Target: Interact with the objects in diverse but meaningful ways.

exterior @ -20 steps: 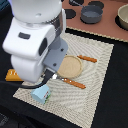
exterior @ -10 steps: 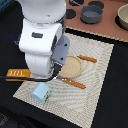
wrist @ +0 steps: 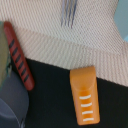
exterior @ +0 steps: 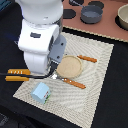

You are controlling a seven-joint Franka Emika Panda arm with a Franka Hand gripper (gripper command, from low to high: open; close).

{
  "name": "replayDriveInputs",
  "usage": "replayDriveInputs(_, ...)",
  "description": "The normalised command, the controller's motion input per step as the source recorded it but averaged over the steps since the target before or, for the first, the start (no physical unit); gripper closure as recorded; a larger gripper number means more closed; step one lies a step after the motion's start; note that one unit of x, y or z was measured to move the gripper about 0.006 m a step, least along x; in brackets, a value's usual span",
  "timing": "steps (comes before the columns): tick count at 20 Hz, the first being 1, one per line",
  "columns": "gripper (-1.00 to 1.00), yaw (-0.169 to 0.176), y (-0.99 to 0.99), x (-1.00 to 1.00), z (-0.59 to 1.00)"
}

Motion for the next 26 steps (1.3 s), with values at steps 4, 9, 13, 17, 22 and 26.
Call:
replayDriveInputs(4,-1.00,-0.018,0.00,-1.00,-0.49)
replayDriveInputs(9,-1.00,-0.012,0.00,-0.99,-0.45)
replayDriveInputs(13,-1.00,0.000,0.01,-0.98,-0.35)
replayDriveInputs(17,-1.00,0.016,0.09,-0.98,-0.36)
replayDriveInputs(22,-1.00,0.054,0.01,-0.84,-0.33)
replayDriveInputs(26,-1.00,0.052,-0.12,-0.44,-0.25)
